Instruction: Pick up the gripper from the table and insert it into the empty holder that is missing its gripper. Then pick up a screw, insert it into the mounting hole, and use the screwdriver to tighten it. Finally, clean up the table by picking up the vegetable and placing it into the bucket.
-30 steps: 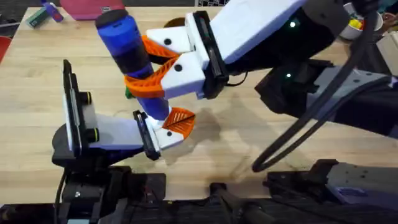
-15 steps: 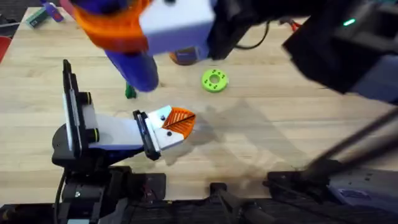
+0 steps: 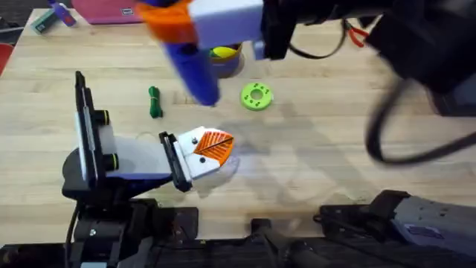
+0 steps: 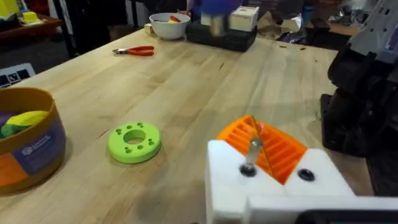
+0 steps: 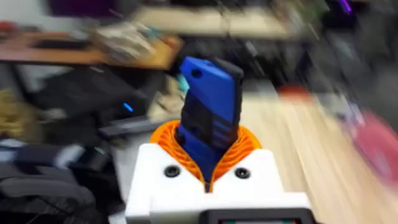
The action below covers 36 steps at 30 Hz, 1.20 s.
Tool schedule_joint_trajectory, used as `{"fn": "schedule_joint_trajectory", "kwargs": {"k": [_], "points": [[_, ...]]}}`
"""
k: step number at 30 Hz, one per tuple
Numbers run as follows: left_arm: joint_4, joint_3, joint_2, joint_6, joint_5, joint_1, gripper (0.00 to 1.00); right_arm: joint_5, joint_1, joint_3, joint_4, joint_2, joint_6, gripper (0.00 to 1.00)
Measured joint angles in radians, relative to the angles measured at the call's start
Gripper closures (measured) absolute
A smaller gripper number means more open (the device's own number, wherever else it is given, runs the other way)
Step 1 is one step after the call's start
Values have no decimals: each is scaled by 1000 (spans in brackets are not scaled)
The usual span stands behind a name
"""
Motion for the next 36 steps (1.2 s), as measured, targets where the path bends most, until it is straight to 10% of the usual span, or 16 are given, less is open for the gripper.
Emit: {"fn": "schedule_joint_trajectory", "kwargs": {"k": [7,17,36], "points": [[0,0,0,0,0,0,991,335,-147,133,-598,-18,-185,978],[0,0,0,0,0,0,991,737,-258,173,-975,-13,-488,978],[0,0,0,0,0,0,991,1135,-321,174,-1117,565,-874,978]]}}
